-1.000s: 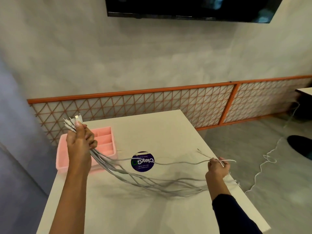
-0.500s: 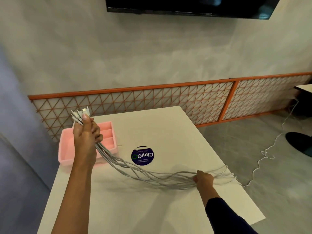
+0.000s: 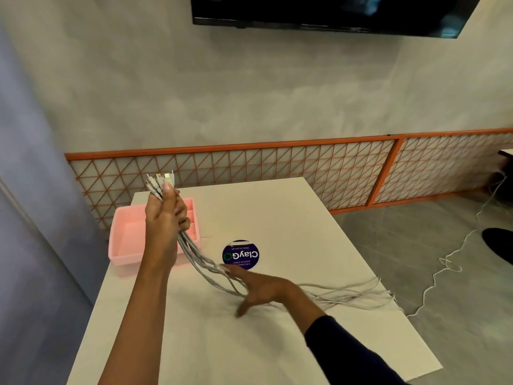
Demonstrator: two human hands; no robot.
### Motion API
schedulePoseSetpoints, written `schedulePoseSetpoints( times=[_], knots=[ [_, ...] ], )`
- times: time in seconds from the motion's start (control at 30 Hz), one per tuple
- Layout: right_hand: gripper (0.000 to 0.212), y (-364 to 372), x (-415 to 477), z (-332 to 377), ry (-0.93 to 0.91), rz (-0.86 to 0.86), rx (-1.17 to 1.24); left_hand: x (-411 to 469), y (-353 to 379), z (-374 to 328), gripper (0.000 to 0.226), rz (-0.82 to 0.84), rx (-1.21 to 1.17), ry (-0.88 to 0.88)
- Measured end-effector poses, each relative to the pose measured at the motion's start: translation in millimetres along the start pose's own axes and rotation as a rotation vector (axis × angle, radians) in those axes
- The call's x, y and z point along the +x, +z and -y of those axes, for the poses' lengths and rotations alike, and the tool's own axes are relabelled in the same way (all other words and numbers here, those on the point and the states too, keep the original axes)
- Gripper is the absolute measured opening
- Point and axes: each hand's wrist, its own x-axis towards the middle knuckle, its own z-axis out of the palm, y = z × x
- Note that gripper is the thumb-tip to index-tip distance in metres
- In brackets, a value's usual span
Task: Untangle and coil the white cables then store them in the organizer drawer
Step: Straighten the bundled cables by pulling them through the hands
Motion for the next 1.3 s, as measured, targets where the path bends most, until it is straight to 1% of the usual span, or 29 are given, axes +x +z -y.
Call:
schedulePoseSetpoints(
  times=[0.03,0.07,0.1,0.13,0.17,0.23,0.3,0.37,0.47,0.6,0.7,0.83,0.9,0.97,1.03,1.07,1.17,1.2,1.3],
  knots=[
    [0.093,10,6,16,-0.047,-0.032,-0.027,0,0,-1,0.027,-0.002,-0.005,0.0],
    [0.079,19,9,32,-0.085,-0.137,0.003,-1,0,-2,0.027,-0.002,-0.013,-0.002],
    [0.059,28,10,46,-0.115,-0.242,0.062,-2,0,-2,0.028,-0.002,-0.024,-0.005],
    [0.042,34,11,56,-0.136,-0.313,0.123,-3,0,-2,0.029,-0.001,-0.033,-0.007],
    [0.035,40,13,59,-0.146,-0.344,0.167,-4,-1,-4,0.029,-0.005,-0.038,-0.01],
    [0.043,46,17,51,-0.111,-0.364,0.177,-5,-5,-7,0.03,-0.025,-0.064,-0.007],
    [0.051,48,13,29,0.014,-0.389,0.065,-3,-12,-14,0.03,-0.061,-0.114,0.011],
    [0.051,47,5,2,0.129,-0.411,-0.046,0,-18,-19,0.03,-0.095,-0.15,0.027],
    [0.052,42,-5,-25,0.235,-0.46,-0.016,0,-23,-18,0.031,-0.125,-0.175,0.018],
    [0.051,31,-8,-33,0.309,-0.502,-0.032,-1,-25,-12,0.032,-0.15,-0.18,-0.002],
    [0.043,23,-6,-41,0.367,-0.454,0.007,-3,-24,-11,0.032,-0.147,-0.2,-0.007],
    [0.044,15,-9,-49,0.393,-0.229,0.238,-5,-26,-4,0.035,-0.094,-0.318,-0.06],
    [0.047,11,-13,-49,0.397,-0.107,0.222,-5,-29,-1,0.035,-0.076,-0.375,-0.086],
    [0.05,8,-14,-44,0.366,-0.028,0.103,-3,-30,-2,0.035,-0.094,-0.375,-0.079],
    [0.044,7,-11,-32,0.267,-0.007,0.032,0,-26,-6,0.036,-0.116,-0.335,-0.059],
    [0.041,7,-9,-22,0.192,-0.035,0.039,1,-22,-7,0.036,-0.125,-0.316,-0.048],
    [0.037,6,-3,27,-0.048,-0.237,0.136,0,-11,-3,0.036,-0.137,-0.293,-0.055],
    [0.032,7,1,45,-0.114,-0.283,0.151,-1,-8,-1,0.035,-0.132,-0.29,-0.062],
    [0.025,13,8,80,-0.203,-0.305,0.11,0,-4,1,0.035,-0.124,-0.29,-0.067]
  ],
)
